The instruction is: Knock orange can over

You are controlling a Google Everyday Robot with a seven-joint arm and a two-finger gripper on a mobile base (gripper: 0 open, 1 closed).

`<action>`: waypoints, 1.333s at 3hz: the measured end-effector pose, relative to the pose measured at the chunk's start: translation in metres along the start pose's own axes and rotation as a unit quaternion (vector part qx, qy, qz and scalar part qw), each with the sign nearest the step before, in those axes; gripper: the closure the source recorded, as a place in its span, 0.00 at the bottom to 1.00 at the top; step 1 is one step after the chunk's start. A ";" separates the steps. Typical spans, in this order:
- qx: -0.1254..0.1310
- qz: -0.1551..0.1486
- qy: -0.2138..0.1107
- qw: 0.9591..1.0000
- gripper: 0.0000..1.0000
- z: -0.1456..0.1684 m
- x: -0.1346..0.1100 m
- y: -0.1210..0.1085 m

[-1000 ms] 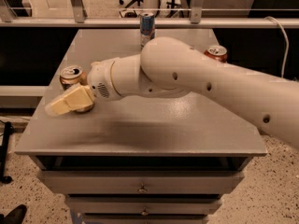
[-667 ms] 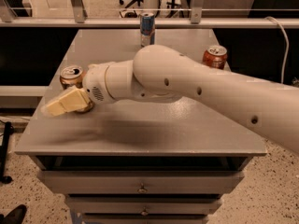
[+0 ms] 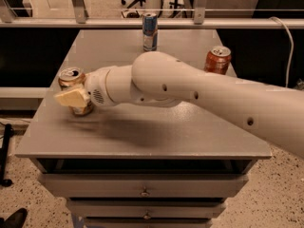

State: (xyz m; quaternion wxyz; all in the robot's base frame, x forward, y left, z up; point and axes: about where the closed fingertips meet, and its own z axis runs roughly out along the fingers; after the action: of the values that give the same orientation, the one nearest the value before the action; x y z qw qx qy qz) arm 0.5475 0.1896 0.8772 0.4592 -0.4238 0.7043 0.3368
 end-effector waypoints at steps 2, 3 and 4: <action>0.021 -0.011 0.036 0.999 1.00 -0.036 -0.007 -0.038; 0.018 -0.042 0.098 0.994 1.00 -0.080 -0.010 -0.061; -0.029 -0.086 0.181 0.979 1.00 -0.103 0.007 -0.052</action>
Offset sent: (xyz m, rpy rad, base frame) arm 0.0432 -0.0934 0.0204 -0.1631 0.0316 -0.0313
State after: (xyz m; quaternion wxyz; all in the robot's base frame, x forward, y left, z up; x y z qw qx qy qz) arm 0.5556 0.0771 0.9027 0.3387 -0.5499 0.7266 0.2344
